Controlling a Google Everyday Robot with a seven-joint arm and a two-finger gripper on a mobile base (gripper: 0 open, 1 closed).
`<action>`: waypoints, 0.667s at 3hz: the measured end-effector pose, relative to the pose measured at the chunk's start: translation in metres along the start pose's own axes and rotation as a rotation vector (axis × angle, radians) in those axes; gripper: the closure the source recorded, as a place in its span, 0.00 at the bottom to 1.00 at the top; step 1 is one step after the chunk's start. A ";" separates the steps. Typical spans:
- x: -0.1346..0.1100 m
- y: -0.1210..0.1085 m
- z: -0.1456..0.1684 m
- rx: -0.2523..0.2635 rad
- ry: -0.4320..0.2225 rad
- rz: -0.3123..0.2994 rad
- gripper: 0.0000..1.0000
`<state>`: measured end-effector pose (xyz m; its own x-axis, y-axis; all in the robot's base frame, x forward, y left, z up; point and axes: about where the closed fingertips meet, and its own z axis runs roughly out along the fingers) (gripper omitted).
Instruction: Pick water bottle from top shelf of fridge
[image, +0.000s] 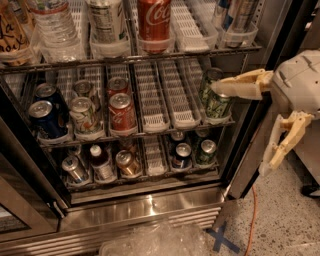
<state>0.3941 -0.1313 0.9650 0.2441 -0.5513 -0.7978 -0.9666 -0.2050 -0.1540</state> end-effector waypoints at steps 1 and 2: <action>-0.024 -0.005 0.008 -0.010 -0.105 -0.042 0.00; -0.023 -0.007 0.012 0.019 -0.058 -0.006 0.00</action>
Offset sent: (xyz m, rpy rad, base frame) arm -0.0058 0.0210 0.0043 0.0021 0.0231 -0.0402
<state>0.3941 -0.1079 0.9773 0.2456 -0.5022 -0.8291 -0.9665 -0.1928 -0.1695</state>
